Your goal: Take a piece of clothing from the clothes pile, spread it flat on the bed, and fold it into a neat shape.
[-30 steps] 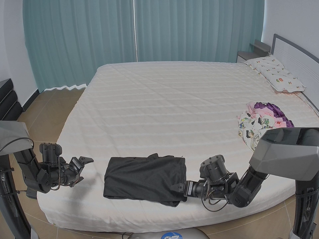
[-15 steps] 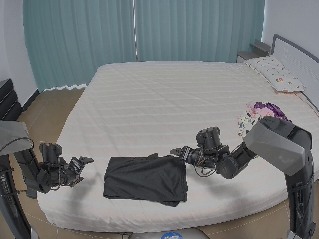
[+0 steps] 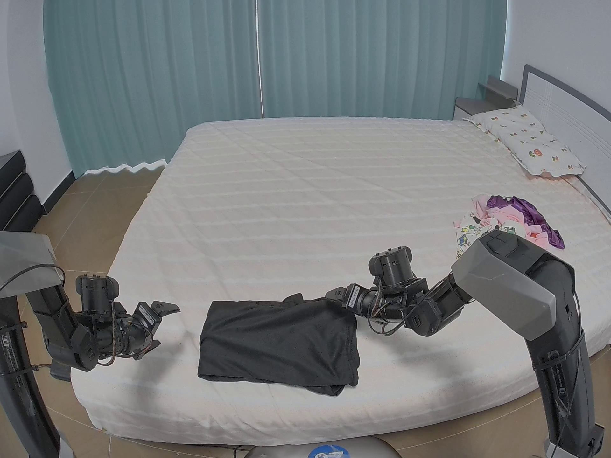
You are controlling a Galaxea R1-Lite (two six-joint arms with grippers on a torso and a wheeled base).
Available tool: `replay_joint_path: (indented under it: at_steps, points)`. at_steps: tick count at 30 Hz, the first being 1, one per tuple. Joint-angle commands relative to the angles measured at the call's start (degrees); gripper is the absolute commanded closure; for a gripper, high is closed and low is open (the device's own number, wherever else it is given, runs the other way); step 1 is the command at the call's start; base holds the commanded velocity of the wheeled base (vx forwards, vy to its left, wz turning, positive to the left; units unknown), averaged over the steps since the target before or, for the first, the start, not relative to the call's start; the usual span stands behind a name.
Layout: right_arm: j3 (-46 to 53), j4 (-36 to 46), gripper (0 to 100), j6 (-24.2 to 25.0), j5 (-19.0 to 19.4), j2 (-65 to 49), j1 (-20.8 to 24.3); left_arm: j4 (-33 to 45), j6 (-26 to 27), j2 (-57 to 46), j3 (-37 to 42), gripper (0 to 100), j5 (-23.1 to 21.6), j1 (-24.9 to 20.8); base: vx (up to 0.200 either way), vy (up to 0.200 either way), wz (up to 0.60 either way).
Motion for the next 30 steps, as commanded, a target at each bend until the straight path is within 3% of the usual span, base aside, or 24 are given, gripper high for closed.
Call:
replay_joint_path:
  at_steps: [1,2,13,19,30]
  points:
    - [-2.59,0.06,0,0.07,0.50,1.74,-0.08,-0.05,0.00,0.17,-0.01,0,0.01,0.00,0.000,0.000,0.00]
    - [-2.68,0.06,100,0.07,0.50,1.83,-0.08,-0.05,0.00,0.17,-0.01,0,0.01,0.00,0.000,0.000,0.00]
    - [-3.47,0.06,100,0.51,-0.12,2.36,-0.43,-0.05,0.00,0.17,-0.01,0,0.01,0.00,0.000,0.000,0.00]
    - [-2.41,-0.02,100,0.51,-3.63,1.83,-1.40,-0.05,-0.09,0.17,-0.01,0,0.09,0.00,0.000,0.000,0.00]
    - [0.49,-0.64,100,0.60,-3.72,0.69,-2.54,-0.05,0.00,0.17,0.08,0,0.09,0.00,0.000,0.000,0.00]
